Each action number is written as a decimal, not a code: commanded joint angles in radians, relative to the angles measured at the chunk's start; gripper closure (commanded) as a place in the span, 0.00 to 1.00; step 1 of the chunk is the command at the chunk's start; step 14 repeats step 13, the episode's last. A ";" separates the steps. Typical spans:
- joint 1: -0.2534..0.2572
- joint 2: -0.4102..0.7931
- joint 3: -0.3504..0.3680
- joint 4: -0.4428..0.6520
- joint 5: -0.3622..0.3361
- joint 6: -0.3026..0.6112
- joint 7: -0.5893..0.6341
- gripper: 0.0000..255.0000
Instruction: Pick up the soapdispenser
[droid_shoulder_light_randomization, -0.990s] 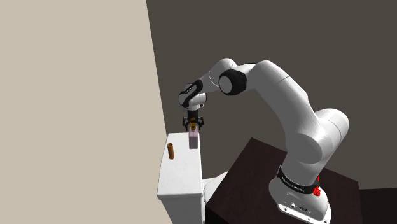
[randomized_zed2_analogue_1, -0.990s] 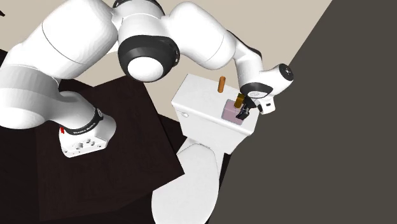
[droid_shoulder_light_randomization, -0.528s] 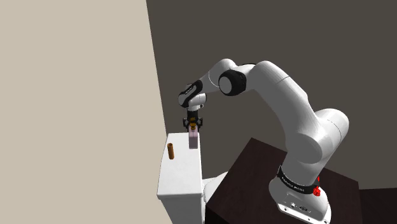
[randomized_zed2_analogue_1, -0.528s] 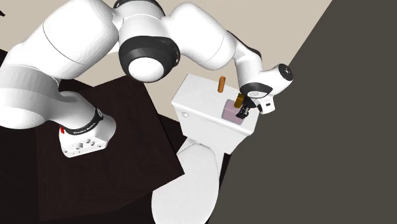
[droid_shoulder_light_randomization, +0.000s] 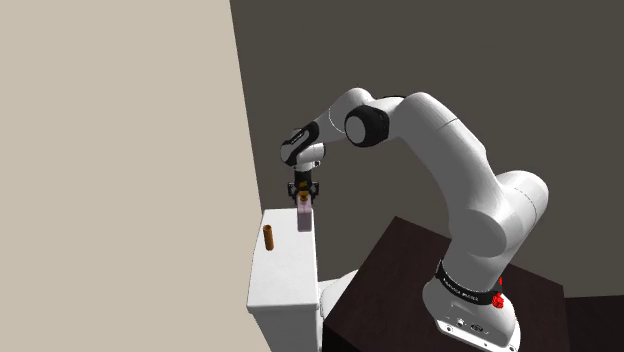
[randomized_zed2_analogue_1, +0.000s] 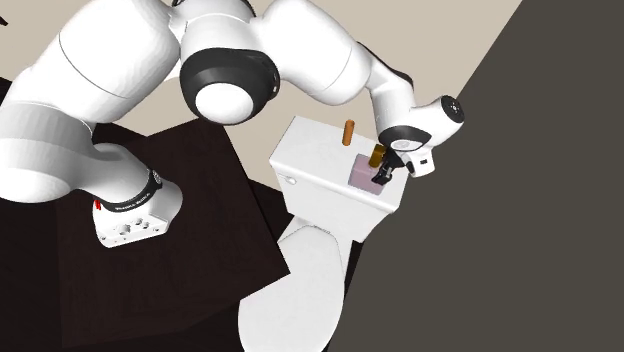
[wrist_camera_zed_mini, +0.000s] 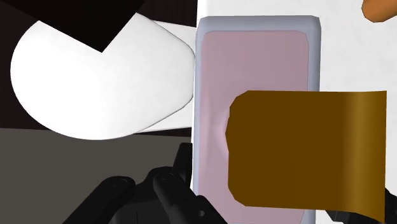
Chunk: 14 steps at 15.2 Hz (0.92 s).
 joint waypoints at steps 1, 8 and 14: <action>0.001 -0.022 -0.001 -0.011 -0.001 -0.010 0.003 1.00; 0.003 -0.098 -0.004 -0.047 -0.004 -0.051 0.008 1.00; 0.004 -0.130 -0.006 -0.059 -0.006 -0.071 0.011 1.00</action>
